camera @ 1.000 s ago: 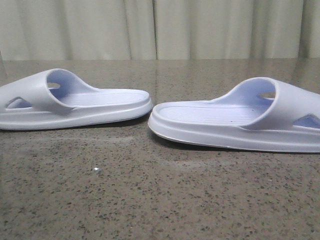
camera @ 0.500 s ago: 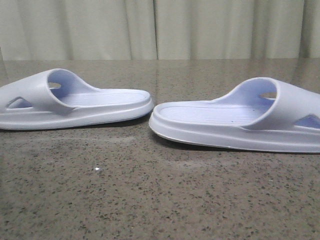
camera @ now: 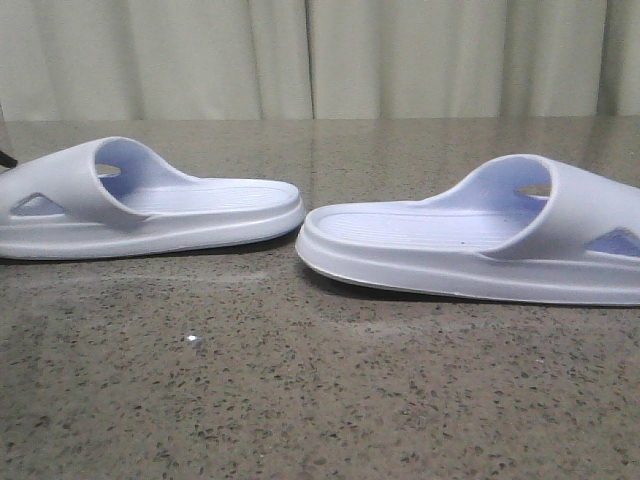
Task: Insert blue slippers together front up
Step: 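Lower the left gripper onto the slipper's toe edge and close, then lift the gripped slipper off the table with the left gripper, then lower the right gripper onto the other slipper's toe edge and close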
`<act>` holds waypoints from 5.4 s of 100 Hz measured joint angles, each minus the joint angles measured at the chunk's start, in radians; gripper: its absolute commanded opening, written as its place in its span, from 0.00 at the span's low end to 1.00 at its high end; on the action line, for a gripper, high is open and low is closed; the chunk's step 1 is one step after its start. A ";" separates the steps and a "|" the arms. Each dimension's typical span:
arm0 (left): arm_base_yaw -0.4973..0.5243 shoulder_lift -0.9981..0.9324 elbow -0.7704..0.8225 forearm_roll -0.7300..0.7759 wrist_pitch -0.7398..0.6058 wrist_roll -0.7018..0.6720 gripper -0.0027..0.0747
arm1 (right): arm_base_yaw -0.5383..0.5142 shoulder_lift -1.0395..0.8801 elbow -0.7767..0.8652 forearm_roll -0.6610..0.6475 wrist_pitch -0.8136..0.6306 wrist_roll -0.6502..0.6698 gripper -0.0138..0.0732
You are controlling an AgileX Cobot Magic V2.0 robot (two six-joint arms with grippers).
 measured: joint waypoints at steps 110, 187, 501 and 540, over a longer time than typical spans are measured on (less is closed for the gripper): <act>0.000 0.012 0.011 -0.082 -0.008 0.004 0.13 | 0.000 0.000 0.000 0.013 0.000 0.000 0.63; 0.000 -0.074 0.028 -0.308 -0.047 0.268 0.07 | 0.000 0.000 0.000 0.013 0.015 0.000 0.63; 0.000 -0.521 0.244 -0.409 0.083 0.286 0.07 | 0.000 0.746 -0.010 0.244 -0.196 0.154 0.24; 0.000 -0.521 0.244 -0.409 0.083 0.286 0.07 | 0.000 0.748 -0.010 0.263 -0.227 0.154 0.04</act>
